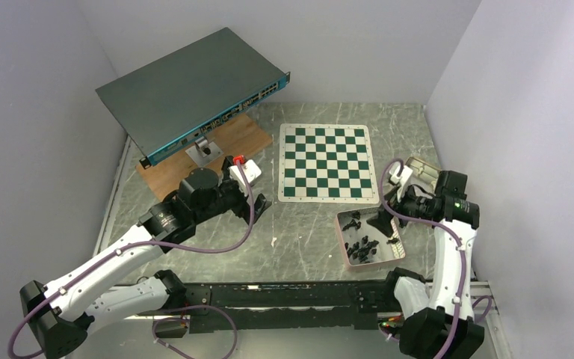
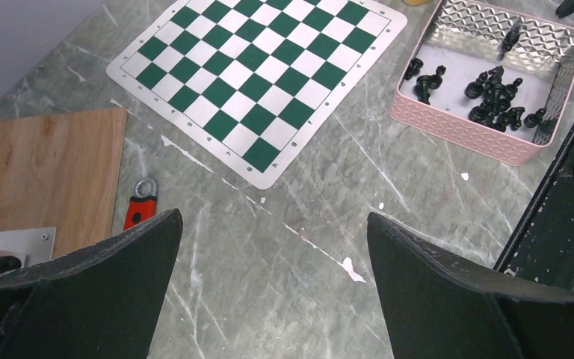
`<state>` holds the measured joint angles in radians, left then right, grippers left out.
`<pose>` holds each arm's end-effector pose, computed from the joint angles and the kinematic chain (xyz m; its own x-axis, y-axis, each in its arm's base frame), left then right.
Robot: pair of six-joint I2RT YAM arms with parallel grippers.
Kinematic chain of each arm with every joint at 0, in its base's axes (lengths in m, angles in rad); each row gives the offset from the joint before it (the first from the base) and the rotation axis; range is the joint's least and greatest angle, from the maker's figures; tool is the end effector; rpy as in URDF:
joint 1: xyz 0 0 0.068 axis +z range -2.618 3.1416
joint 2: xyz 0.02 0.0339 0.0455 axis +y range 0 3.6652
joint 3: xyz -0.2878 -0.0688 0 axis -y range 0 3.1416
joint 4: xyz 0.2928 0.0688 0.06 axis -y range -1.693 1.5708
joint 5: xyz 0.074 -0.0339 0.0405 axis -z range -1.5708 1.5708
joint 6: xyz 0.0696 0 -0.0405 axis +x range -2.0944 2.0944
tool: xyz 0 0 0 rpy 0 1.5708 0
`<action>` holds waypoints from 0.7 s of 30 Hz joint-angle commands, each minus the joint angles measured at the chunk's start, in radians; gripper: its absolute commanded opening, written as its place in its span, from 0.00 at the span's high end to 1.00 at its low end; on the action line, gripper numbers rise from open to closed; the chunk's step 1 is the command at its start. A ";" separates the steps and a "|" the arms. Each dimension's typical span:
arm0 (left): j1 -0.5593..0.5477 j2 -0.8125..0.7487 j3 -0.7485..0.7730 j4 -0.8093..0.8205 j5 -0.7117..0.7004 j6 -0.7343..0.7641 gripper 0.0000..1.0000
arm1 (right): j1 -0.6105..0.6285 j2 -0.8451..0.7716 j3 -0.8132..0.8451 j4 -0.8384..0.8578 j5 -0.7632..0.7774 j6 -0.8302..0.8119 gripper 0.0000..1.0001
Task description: Set up the chess pieces on the board
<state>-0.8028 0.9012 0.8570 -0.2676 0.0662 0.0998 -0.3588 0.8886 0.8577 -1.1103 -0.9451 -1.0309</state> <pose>0.1864 -0.1996 0.3422 -0.1362 0.2841 -0.9491 0.7789 0.6227 0.0746 0.1891 -0.0107 0.2835 -0.3428 -0.4080 -0.8462 -0.7869 0.6167 0.0215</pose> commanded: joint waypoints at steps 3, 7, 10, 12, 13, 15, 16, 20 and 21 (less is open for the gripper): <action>-0.023 -0.021 -0.005 0.056 -0.003 0.032 0.01 | -0.003 0.073 -0.085 -0.105 0.036 -0.408 0.08; -0.025 -0.021 -0.004 0.055 -0.001 0.032 0.01 | -0.004 0.130 -0.126 -0.106 0.036 -0.585 0.13; -0.026 -0.020 -0.001 0.051 -0.002 0.035 0.01 | -0.002 0.184 -0.137 -0.055 0.038 -0.604 0.18; -0.027 -0.022 -0.003 0.053 -0.002 0.041 0.01 | -0.002 0.236 -0.137 -0.040 0.036 -0.609 0.24; -0.026 -0.022 -0.004 0.053 -0.003 0.043 0.01 | -0.003 0.254 -0.139 -0.039 0.035 -0.619 0.27; -0.026 -0.022 -0.003 0.051 -0.004 0.044 0.01 | -0.003 0.282 -0.147 -0.025 0.020 -0.622 0.35; -0.025 -0.022 -0.001 0.051 -0.006 0.044 0.01 | -0.001 0.294 -0.155 -0.014 0.014 -0.625 0.36; -0.025 -0.021 -0.001 0.052 -0.001 0.044 0.01 | 0.066 0.314 -0.184 0.099 0.067 -0.551 0.41; -0.025 -0.022 -0.001 0.051 -0.002 0.044 0.01 | 0.091 0.316 -0.188 0.125 0.085 -0.523 0.41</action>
<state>-0.8246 0.8982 0.8509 -0.2516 0.0631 0.1280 -0.3336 1.2007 0.6876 -1.1057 -0.8818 -1.5768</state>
